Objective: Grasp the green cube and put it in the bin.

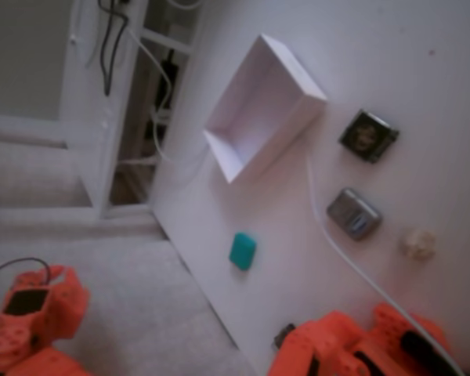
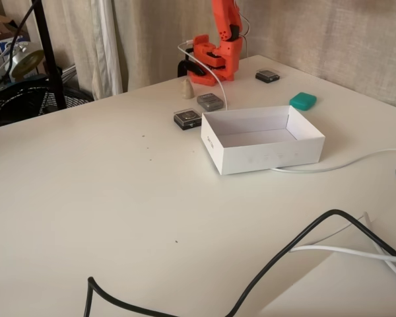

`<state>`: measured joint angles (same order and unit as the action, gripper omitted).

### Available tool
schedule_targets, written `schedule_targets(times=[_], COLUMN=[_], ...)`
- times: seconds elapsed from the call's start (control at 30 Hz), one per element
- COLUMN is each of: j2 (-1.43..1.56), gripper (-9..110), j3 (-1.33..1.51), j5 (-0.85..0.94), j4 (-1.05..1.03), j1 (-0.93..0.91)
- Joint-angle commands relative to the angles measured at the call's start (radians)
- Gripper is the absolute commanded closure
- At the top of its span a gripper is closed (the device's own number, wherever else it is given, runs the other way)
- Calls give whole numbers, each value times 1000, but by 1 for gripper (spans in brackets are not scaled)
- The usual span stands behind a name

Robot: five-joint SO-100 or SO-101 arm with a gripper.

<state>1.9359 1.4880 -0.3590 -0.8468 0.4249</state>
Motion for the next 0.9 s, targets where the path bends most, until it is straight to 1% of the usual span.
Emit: schedule_targets(times=[0.0, 0.23, 0.33, 0.4, 0.43, 0.47, 0.53, 0.6, 0.7, 0.77, 0.87], j2=[37, 29, 23, 34, 34, 32, 23, 0, -43, -67, -101], gripper=[105, 105, 104, 89, 77, 66, 55, 54, 55, 55, 55], j3=[-3, -35, -37, -3, 9, 12, 12, 15, 28, 28, 46], j5=[6, 0, -37, -43, -51, -51, -51, -51, -54, -63, -63], j4=[69, 101, 18, 55, 41, -21, -146, -296, -434, -497, -514], j1=[-5, -14, -5, -6, -6, -5, 0, 3, -8, -11, -14])
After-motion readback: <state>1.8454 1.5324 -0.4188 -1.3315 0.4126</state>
